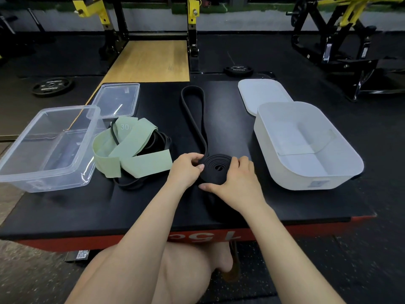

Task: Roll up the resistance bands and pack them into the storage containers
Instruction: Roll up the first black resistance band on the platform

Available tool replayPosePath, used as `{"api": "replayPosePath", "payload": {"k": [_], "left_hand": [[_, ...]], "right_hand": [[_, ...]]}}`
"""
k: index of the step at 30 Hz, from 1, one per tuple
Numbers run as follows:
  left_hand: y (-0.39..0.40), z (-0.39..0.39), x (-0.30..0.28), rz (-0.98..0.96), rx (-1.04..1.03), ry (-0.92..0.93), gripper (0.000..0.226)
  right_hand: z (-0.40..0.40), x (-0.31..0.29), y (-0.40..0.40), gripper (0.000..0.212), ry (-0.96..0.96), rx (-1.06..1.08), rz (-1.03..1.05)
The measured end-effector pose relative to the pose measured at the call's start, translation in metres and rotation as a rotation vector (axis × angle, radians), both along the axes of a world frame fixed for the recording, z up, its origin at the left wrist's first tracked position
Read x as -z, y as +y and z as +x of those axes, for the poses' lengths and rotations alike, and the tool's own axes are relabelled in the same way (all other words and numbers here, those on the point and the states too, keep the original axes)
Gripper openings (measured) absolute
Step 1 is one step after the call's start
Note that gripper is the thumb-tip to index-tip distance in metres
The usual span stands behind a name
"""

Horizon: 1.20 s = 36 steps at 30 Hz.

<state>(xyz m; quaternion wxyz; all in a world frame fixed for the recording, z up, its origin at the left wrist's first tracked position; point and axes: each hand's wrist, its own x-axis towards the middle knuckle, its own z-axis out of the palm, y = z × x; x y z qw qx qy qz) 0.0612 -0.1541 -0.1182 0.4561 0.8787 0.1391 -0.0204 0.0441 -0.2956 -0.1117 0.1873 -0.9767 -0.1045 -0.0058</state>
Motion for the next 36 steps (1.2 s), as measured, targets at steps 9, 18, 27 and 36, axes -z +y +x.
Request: {"api": "replayPosePath", "payload": {"k": [9,18,27,36], "left_hand": [[-0.005,-0.005,-0.004,-0.072,-0.019,-0.031,0.042],[-0.003,-0.01,-0.009,-0.074,0.016,0.022,0.051],[0.0,-0.01,-0.007,-0.103,0.001,0.042,0.044],[0.002,-0.01,-0.007,-0.102,-0.053,0.028,0.03]], "right_hand": [[0.009,0.011,0.011,0.091,-0.106,0.034,-0.013],[0.026,-0.006,-0.009,0.104,0.086,-0.207,-0.026],[0.04,-0.013,-0.019,0.111,0.227,-0.332,-0.005],[0.055,-0.013,-0.023,0.11,0.313,-0.422,0.013]]}}
